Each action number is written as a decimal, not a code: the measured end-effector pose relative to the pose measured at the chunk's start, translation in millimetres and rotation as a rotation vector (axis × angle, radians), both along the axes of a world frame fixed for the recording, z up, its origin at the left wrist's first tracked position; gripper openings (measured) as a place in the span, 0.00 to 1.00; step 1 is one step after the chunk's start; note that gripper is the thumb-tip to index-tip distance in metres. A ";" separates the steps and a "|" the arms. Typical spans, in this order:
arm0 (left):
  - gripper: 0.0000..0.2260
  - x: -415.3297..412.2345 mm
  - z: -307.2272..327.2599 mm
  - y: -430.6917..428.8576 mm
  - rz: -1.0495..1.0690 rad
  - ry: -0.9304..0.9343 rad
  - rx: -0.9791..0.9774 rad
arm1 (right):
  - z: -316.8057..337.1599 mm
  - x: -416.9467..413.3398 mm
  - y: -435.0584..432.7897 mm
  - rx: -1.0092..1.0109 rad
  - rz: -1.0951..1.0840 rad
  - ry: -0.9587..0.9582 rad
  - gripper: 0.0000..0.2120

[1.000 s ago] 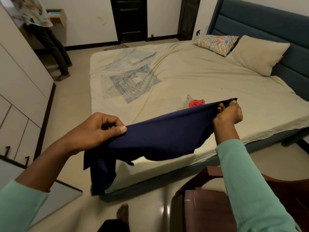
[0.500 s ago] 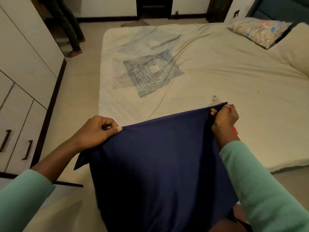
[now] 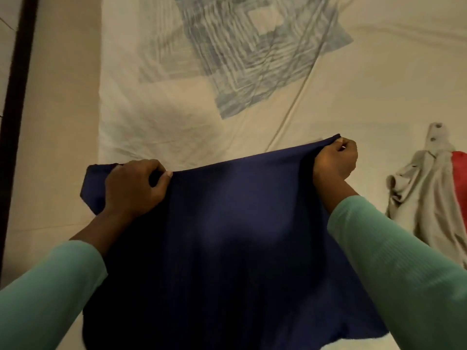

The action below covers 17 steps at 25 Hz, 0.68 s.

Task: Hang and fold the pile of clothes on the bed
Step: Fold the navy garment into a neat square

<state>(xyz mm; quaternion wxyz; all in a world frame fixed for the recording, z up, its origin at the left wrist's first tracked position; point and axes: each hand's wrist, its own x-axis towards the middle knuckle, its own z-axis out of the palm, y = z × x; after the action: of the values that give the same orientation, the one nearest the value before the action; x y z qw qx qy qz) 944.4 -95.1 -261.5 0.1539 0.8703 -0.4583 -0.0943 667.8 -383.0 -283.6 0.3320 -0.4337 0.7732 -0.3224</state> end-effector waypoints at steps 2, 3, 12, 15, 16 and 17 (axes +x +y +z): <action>0.13 12.1 -34.0 -11.8 -0.020 -0.074 0.017 | -27.9 12.2 -11.5 -0.051 0.088 0.218 0.15; 0.14 18.7 -47.1 -15.6 -0.040 -0.129 0.031 | -39.8 15.8 -16.3 -0.089 0.120 0.306 0.16; 0.27 40.4 -77.5 -23.0 -0.215 -0.266 0.079 | -77.3 25.9 -25.7 -0.202 0.172 0.534 0.17; 0.36 47.7 -68.3 -30.2 -0.336 -0.317 0.123 | -60.0 24.9 -32.4 -0.163 0.206 0.506 0.16; 0.37 50.5 -64.8 -32.2 -0.352 -0.336 0.123 | -51.9 24.6 -37.3 -0.179 0.243 0.501 0.16; 0.37 52.0 -62.1 -33.4 -0.349 -0.354 0.112 | -42.5 24.8 -42.5 -0.211 0.291 0.501 0.16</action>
<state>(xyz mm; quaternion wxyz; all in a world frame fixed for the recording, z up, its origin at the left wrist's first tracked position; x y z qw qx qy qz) 996.4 -128.5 -323.6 0.0041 0.7881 -0.6154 0.0091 692.6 -425.5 -326.2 0.1268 -0.6380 0.7229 -0.2330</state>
